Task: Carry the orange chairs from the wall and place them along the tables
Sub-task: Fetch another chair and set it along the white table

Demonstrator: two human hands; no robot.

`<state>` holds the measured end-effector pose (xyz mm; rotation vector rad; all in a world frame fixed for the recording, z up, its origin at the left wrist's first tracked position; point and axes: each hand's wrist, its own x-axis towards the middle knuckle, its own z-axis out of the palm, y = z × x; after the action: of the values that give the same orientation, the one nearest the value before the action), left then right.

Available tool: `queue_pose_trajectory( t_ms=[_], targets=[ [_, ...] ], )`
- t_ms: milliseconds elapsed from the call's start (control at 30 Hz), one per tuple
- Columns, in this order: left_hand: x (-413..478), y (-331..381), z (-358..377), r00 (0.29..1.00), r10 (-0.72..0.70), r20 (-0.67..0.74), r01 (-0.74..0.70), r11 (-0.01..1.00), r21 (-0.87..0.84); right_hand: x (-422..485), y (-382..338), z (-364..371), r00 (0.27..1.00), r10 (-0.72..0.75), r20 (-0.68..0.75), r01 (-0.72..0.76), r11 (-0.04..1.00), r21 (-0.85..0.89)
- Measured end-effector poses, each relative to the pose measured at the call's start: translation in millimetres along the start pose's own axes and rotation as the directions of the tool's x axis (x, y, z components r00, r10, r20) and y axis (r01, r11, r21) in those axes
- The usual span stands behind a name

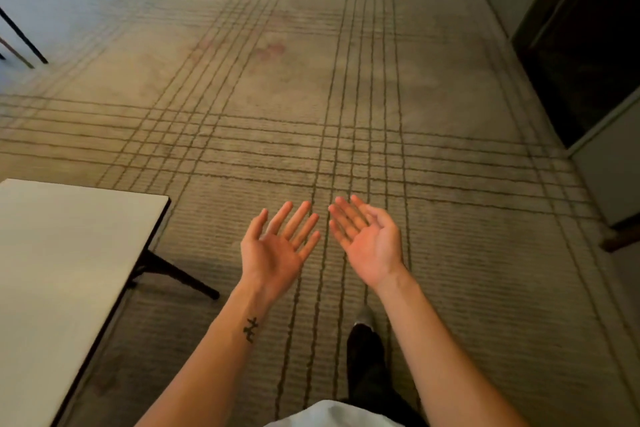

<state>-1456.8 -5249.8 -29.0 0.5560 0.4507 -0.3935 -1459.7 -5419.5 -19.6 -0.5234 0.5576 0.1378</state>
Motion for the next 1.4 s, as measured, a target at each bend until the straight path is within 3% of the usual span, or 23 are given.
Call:
queue_pose_trajectory(
  t_ms=[300,433,600,867,1067,1400],
  targets=[
    [194.0,36.4,128.7,1.0,0.023,0.005,-0.023,1.0,0.007,186.5,-138.5,62.4,0.998,0.043,0.044,-0.044,0.999,0.01],
    [252.9,67.1,151.4,0.998,0.068,-0.003,-0.068,0.997,-0.041,249.6,-168.3,100.8,0.993,0.086,0.086,-0.084,0.996,-0.025],
    [338.3,120.0,159.6,0.993,0.111,-0.049,-0.115,0.99,-0.085,352.2,-175.5,150.5,0.985,0.151,0.087,-0.146,0.987,-0.067],
    [504.2,279.2,176.0,0.983,0.168,-0.072,-0.177,0.975,-0.136,536.2,-170.2,298.3,0.979,0.184,0.085,-0.168,0.971,-0.167],
    [602.3,381.5,220.5,0.984,0.175,-0.027,-0.177,0.976,-0.124,641.4,-182.8,394.8,0.981,0.163,0.107,-0.149,0.98,-0.131],
    [791.0,504.5,243.4,0.975,0.205,-0.083,-0.214,0.971,-0.108,864.0,-198.1,514.6,0.965,0.219,0.144,-0.2,0.97,-0.137]
  ],
)
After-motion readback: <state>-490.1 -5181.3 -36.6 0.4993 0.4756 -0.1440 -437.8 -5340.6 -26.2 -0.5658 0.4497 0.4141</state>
